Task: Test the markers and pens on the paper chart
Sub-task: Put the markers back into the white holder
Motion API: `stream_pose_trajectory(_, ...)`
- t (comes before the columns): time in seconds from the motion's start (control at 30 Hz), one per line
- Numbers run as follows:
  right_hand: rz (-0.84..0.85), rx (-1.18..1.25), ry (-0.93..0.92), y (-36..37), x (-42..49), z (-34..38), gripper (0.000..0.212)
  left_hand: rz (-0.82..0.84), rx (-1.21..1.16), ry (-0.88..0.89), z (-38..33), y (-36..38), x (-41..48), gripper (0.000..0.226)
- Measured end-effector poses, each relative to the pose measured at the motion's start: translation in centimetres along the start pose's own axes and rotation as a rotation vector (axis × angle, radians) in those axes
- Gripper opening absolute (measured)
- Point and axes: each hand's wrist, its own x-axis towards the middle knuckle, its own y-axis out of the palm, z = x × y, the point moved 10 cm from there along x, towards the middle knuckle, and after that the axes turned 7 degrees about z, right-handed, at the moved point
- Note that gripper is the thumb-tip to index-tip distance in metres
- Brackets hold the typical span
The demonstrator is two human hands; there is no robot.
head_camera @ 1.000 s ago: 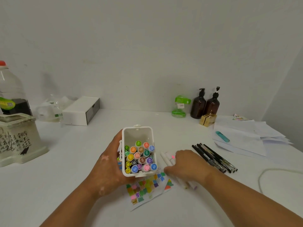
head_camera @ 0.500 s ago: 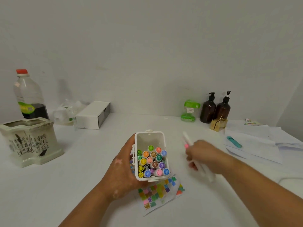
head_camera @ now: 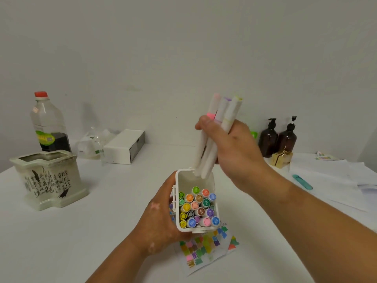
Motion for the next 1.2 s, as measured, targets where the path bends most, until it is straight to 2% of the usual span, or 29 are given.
stream_pose_trajectory(0.13,0.141,-0.237,0.015,1.5,-0.6,-1.8,0.040,-0.014,-0.006,-0.013,0.3,0.0,0.1,0.106)
stream_pose_trajectory(0.27,0.345,-0.424,0.025,3.1,-1.2,-3.2,0.018,-0.009,0.003,-0.004,0.2,0.0,0.2,0.106)
stream_pose_trajectory(0.43,0.504,-0.643,-0.088,4.5,-1.2,-2.2,0.016,0.013,-0.028,-0.032,0.9,0.2,0.1,0.099)
stream_pose_trajectory(0.6,0.429,-0.605,-0.074,2.3,-0.9,-2.1,0.022,-0.007,-0.059,-0.062,0.9,-0.1,0.1,0.096)
stream_pose_trajectory(0.73,0.148,-0.432,-0.031,-2.3,-1.6,-3.8,0.019,-0.038,-0.076,-0.084,1.7,-0.3,-0.1,0.094)
stream_pose_trajectory(0.83,-0.014,-0.368,0.156,-5.8,-3.9,-9.4,0.012,-0.064,-0.096,-0.125,2.5,-0.8,0.2,0.099)
stream_pose_trajectory(0.9,-0.029,-0.376,0.283,-6.7,-5.6,-13.3,0.008,-0.062,-0.134,-0.184,3.1,-1.2,1.2,0.103)
stream_pose_trajectory(1.0,0.023,-0.403,0.379,-6.4,-7.0,-17.2,0.013,-0.065,-0.185,-0.264,4.2,-2.4,4.2,0.098)
stream_pose_trajectory(1.2,0.108,-0.516,0.382,-4.6,-7.4,-19.9,0.013,-0.057,-0.283,-0.419,7.7,-5.0,12.1,0.088)
